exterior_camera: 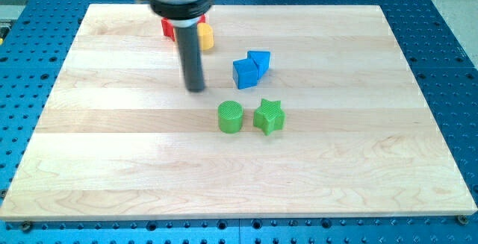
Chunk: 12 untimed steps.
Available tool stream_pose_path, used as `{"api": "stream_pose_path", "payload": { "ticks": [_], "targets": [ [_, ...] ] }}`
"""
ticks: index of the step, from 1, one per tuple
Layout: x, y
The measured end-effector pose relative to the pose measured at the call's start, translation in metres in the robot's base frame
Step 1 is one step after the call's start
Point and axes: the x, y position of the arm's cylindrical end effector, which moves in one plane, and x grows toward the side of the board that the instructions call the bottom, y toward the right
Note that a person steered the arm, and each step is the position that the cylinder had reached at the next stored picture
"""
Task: Move the blue cube to the right of the green star
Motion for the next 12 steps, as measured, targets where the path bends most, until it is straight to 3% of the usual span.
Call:
{"api": "stream_pose_path", "payload": {
  "ticks": [2,5,8,10,12],
  "targets": [
    [-0.018,0.070],
    [-0.027,0.097],
    [0.002,0.133],
    [-0.019,0.160],
    [0.004,0.236]
  ]
}}
